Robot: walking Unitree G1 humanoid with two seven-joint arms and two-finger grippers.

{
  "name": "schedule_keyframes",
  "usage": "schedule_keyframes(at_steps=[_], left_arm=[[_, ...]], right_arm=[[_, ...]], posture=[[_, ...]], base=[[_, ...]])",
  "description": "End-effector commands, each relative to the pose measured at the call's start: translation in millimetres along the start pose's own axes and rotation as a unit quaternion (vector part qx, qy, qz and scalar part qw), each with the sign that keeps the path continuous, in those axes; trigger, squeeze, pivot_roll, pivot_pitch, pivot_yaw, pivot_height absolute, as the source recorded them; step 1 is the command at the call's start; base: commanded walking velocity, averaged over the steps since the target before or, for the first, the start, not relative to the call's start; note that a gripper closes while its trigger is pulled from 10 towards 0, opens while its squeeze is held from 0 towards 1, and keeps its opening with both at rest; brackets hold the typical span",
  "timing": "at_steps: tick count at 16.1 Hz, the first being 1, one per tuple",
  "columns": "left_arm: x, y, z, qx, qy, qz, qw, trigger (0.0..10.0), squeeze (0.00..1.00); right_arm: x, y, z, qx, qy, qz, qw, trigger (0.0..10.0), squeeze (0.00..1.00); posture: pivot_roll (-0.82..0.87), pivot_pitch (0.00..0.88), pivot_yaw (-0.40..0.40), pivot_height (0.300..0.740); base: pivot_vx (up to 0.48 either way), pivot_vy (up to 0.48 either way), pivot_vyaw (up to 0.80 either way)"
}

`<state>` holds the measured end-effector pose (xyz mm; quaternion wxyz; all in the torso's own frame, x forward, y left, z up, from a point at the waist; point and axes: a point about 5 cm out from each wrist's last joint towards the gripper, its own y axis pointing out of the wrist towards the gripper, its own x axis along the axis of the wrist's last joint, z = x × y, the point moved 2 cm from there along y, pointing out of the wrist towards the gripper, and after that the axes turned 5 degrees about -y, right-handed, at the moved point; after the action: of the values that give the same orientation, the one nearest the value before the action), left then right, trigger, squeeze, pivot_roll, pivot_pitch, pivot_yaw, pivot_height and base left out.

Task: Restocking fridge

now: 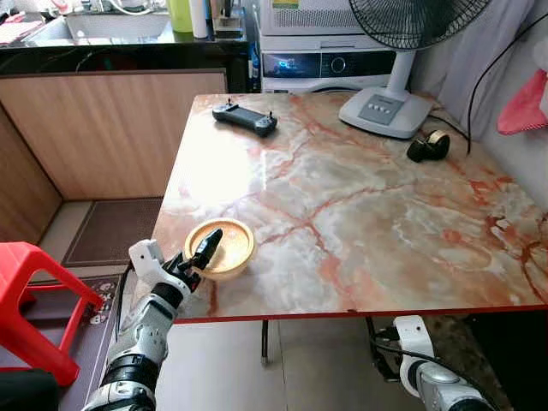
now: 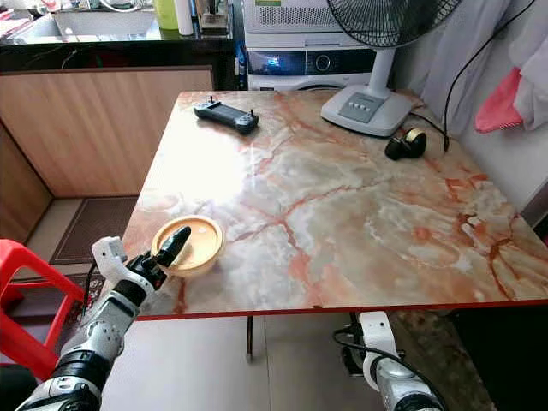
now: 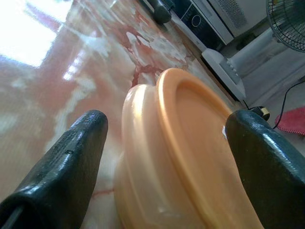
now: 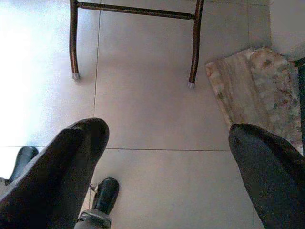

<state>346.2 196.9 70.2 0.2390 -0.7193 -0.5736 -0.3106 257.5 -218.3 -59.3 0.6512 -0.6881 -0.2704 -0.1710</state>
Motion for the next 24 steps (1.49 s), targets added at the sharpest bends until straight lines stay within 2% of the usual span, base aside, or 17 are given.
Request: schedule_keyframes(at_steps=[1, 2, 3, 9, 19, 24], left_arm=[[2.3, 2.3, 0.2, 0.004, -0.005, -0.006, 1.0, 4.9, 0.0], [3.1, 2.4, 0.8, 0.007, -0.008, -0.01, 1.0, 3.1, 0.0], [3.2, 2.4, 0.8, 0.007, -0.009, -0.011, 1.0, 0.0, 0.0], [6.8, 1.9, 2.7, 0.011, -0.009, -0.024, 1.0, 0.0, 0.0], [20.9, -7.1, 18.7, 0.041, -0.002, -0.048, 0.998, 0.0, 0.0], [23.3, -7.3, 19.3, 0.044, -0.001, -0.055, 0.998, 0.0, 0.0]], right_arm=[[2.9, -0.4, -3.4, -0.004, 0.0, -0.002, 1.0, 10.0, 0.0], [2.8, -0.4, -3.3, -0.004, 0.0, -0.001, 1.0, 10.0, 0.0], [2.6, -0.5, -3.4, -0.004, 0.0, -0.001, 1.0, 10.0, 0.0], [2.4, -0.6, -4.2, -0.005, -0.002, -0.001, 1.0, 10.0, 0.0], [1.3, -0.7, -4.3, -0.005, -0.008, 0.002, 1.0, 10.0, 0.0], [2.0, -0.8, -5.0, -0.006, -0.007, 0.002, 1.0, 10.0, 0.0]], posture=[[0.1, 0.0, -0.052, 0.74], [0.1, 0.0, -0.052, 0.74], [0.1, 0.0, -0.053, 0.74], [0.1, 0.0, -0.057, 0.74], [0.09, 0.0, -0.057, 0.74], [0.09, 0.0, -0.061, 0.74]], base=[[0.0, 0.0, 0.0], [0.0, 0.0, 0.0], [0.0, 0.0, 0.0], [0.0, 0.0, 0.0], [0.0, 0.0, 0.0], [0.0, 0.0, 0.0]])
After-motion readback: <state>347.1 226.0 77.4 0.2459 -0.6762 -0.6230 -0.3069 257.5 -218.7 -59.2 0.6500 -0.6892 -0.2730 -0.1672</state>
